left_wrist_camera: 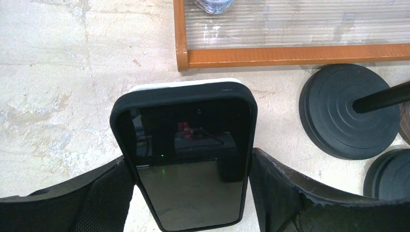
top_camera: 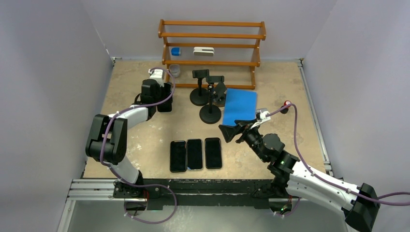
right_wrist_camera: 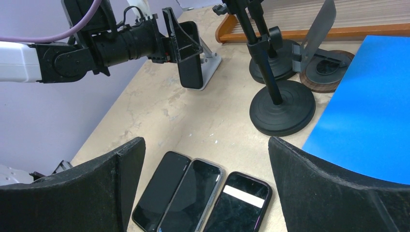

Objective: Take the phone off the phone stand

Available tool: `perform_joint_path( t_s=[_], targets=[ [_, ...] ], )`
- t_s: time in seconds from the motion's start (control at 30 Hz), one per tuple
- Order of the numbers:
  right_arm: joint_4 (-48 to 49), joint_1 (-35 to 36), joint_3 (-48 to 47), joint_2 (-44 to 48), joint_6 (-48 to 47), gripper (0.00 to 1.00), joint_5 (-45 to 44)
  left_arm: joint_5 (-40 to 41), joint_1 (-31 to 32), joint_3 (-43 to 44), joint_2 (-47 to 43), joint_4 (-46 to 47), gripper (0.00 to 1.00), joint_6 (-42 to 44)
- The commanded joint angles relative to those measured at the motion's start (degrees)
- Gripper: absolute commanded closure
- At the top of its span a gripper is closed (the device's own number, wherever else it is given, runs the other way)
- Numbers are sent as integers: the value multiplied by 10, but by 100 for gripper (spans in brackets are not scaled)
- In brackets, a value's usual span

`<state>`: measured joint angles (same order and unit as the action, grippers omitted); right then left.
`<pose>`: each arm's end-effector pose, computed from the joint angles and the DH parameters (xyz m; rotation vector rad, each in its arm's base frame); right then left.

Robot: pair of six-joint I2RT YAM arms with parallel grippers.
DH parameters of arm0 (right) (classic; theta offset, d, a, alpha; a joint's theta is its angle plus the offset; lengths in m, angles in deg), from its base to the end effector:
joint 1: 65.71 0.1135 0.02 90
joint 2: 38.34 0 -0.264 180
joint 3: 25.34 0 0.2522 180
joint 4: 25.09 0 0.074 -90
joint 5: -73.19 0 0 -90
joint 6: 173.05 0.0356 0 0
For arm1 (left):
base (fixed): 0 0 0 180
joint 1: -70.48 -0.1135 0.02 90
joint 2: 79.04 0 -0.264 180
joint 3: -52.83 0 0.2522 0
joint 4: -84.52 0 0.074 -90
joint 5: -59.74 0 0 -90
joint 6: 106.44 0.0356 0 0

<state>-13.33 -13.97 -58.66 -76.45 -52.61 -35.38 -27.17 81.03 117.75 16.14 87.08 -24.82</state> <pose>0.1145 0.1269 0.2684 -0.0049 1.5251 0.9287 0.3530 -0.0638 0.1984 0.0054 2.0568 -0.1497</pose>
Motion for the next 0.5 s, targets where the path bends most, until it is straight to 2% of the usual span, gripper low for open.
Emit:
perform_joint_path(
  t_s=[0.0,0.2,0.47],
  targets=[
    [10,3,-2,9,-5,2,-17,-4,1,22,-1,23,26,-3],
    [9,3,-2,10,-5,2,-19,-16,1,14,-8,28,37,-7],
    [11,3,-1,11,-5,2,-18,-19,1,-4,-73,15,58,-19]
  ],
)
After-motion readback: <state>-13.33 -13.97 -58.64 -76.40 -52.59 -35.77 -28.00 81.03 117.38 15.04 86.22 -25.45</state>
